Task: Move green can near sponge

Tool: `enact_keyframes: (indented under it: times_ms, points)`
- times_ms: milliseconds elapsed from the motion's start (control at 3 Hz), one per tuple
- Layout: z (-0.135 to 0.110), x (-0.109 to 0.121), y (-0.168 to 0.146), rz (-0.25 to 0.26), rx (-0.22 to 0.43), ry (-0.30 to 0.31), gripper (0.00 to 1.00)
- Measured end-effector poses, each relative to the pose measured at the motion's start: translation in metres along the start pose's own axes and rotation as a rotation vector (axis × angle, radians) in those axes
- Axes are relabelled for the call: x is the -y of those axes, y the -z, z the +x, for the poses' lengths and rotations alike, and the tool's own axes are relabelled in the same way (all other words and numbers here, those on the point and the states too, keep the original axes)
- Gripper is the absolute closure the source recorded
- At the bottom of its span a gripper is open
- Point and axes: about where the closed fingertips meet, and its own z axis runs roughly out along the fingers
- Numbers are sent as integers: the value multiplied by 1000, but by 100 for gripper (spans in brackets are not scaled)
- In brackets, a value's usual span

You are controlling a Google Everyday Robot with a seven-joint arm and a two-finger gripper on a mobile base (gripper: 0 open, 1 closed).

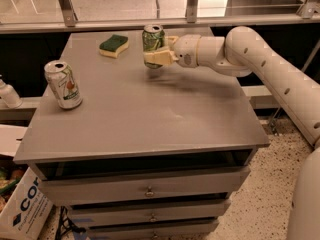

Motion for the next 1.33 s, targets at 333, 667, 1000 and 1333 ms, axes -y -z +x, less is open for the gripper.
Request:
enact_keyframes:
  times_ms: [333,667,1000,1333]
  points:
    - [-1,17,-35,68,-11,22,100]
    - [-10,35,-70,129,-17,45,100]
    - [-12,48,-96,160,-21,69,100]
    - [-7,64,-113,178,-37,79,100]
